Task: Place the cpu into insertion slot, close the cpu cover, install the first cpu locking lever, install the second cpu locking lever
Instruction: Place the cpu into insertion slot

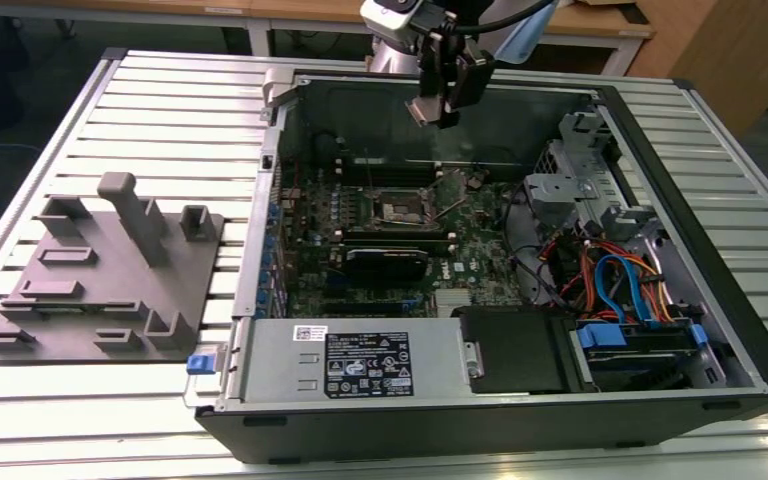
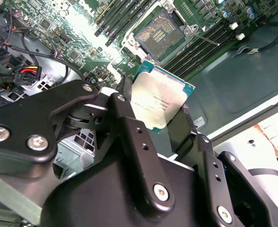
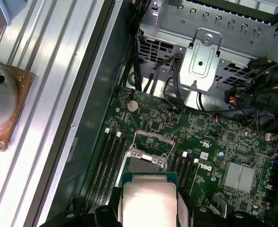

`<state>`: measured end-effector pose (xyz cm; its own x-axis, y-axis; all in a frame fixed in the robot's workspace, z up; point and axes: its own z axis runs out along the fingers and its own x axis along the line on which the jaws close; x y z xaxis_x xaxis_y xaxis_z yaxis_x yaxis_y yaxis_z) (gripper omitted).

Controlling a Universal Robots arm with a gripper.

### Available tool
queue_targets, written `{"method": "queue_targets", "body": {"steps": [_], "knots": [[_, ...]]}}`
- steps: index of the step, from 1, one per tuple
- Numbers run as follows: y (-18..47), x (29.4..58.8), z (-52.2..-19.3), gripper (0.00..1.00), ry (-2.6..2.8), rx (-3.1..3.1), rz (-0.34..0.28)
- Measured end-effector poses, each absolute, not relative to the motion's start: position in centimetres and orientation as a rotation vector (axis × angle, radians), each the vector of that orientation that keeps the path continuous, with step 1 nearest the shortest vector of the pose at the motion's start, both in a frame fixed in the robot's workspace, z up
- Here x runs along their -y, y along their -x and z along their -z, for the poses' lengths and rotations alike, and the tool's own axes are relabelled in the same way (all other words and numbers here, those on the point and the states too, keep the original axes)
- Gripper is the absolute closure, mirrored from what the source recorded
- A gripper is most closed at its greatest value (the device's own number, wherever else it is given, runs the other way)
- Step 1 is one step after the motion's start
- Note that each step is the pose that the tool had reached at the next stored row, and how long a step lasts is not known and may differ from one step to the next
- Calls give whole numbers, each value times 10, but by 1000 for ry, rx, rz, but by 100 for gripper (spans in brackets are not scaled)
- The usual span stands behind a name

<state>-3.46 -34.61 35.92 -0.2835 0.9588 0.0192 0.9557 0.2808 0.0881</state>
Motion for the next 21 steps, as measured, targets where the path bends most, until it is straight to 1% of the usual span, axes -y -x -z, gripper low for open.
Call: {"method": "queue_targets", "body": {"steps": [21], "knots": [[35,346,-357,46,-1899,-2451,-126]]}}
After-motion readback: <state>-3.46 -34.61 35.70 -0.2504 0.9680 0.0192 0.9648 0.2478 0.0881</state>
